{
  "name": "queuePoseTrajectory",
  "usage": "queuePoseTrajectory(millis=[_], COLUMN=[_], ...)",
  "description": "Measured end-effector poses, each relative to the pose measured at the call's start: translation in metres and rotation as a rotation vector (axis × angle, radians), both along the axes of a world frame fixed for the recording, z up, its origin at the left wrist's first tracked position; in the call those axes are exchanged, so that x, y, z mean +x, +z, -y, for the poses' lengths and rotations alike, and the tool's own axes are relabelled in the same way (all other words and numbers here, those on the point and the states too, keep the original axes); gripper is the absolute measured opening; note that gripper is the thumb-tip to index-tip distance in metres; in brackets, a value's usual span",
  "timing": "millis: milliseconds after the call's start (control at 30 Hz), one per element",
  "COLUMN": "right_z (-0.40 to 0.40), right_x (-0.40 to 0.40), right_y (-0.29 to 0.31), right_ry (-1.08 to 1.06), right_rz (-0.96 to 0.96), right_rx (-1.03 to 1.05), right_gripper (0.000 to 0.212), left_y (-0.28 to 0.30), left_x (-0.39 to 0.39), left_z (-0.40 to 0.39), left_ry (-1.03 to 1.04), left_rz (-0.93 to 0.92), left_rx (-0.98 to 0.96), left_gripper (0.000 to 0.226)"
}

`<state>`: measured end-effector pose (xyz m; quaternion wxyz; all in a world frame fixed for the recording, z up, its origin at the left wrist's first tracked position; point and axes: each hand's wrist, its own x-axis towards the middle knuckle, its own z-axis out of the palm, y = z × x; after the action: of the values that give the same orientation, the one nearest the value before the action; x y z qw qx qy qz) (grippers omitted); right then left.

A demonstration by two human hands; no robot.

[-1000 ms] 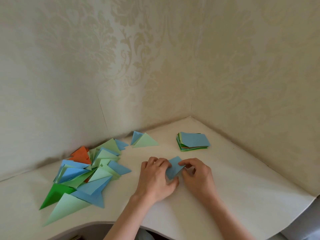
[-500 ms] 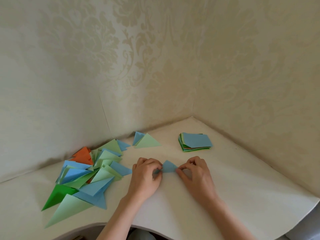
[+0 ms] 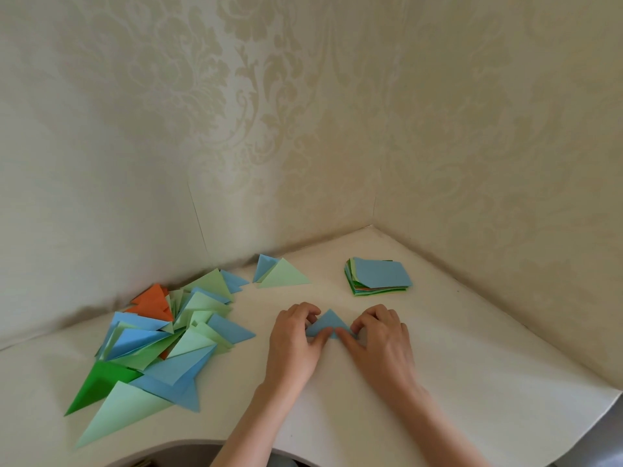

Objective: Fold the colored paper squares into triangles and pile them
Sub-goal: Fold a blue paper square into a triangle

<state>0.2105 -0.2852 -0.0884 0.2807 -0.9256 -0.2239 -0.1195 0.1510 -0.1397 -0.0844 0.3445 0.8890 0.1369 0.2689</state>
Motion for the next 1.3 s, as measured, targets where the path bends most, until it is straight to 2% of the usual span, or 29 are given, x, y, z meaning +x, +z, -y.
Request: queuePoseTrajectory(millis=[267,467,633,767,933,1100,1300], right_z=[0.003,0.004,0.005,0.003,0.004,0.005,0.007], right_x=[0.001,0.0,-0.001,0.0,0.0,0.0,-0.001], right_y=[-0.001,0.001,0.0,0.001,-0.001,0.0,-0.001], right_ry=[-0.042,-0.014,-0.012,-0.024,-0.007,0.0,-0.004], right_rz=[-0.059,-0.079,-0.089,-0.084,-0.073,-0.071,-0.065], right_rx=[0.071,0.116,0.121,0.108,0.107,0.107,0.1], right_gripper=[0.019,0.013,0.011,0.011,0.011,0.01,0.011], left_y=[0.004,0.006,0.005,0.0,-0.003,0.005,0.003], left_x=[0.002,-0.002,-0.008,-0.011,-0.007,-0.003,-0.006], left_z=[-0.01,-0.021,-0.025,-0.01,0.01,0.013,0.01], left_ry=[-0.028,-0.088,-0.105,0.014,0.084,0.121,-0.014], left_rz=[-0.045,-0.043,-0.029,0.032,0.032,-0.081,-0.023], left_rx=[-0.148,-0.26,-0.214,0.027,0.213,0.064,-0.01], left_gripper=[0.02,0.026,0.027,0.01,0.036,0.034,0.032])
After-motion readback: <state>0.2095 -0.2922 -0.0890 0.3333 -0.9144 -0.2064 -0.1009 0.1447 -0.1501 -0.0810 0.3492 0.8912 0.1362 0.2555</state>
